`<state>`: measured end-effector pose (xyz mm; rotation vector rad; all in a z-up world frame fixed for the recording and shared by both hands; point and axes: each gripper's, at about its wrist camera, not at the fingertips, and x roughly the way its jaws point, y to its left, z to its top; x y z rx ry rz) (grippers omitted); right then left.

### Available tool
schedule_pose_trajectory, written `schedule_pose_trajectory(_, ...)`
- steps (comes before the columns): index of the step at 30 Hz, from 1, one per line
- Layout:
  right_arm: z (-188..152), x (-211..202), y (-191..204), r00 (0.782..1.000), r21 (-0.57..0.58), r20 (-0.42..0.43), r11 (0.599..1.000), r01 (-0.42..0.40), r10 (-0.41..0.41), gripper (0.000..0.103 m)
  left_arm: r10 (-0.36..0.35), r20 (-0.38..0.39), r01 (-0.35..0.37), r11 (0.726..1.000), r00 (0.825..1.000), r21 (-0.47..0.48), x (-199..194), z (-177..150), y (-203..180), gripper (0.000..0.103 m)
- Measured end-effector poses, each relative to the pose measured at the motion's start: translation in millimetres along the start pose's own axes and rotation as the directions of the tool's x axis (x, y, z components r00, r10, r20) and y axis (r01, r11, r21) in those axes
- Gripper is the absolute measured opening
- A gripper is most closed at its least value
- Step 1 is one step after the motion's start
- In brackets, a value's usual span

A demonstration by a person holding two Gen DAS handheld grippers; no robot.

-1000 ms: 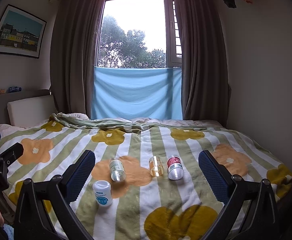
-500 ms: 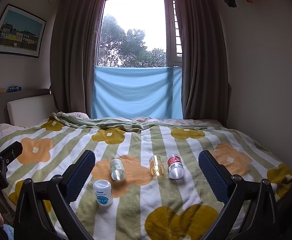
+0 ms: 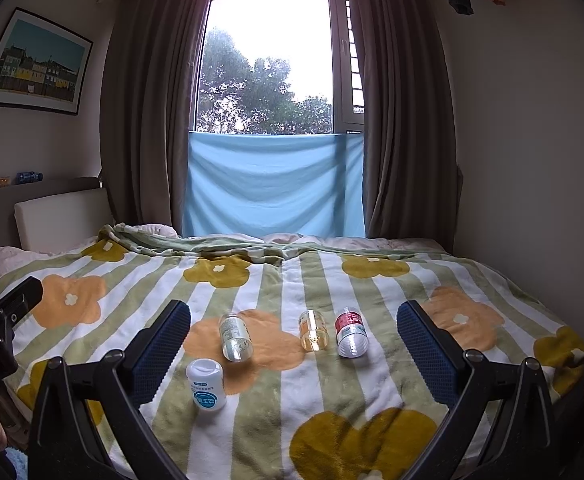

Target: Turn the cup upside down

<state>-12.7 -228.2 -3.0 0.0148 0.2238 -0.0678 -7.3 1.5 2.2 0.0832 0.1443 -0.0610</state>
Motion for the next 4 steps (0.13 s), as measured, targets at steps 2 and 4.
schedule_pose_trajectory(2,-0.5,-0.2,0.1,1.000,0.001,-0.001,1.000,-0.001,0.001,0.103,-0.001,0.004,0.001,1.000,1.000,-0.003,-0.4,-0.4,0.1,0.103)
schedule_pose_trajectory(4,-1.4,0.3,0.3,1.000,-0.001,-0.001,1.000,0.000,0.000,0.103,0.001,0.000,-0.001,1.000,1.000,-0.010,0.5,-0.7,1.4,0.103)
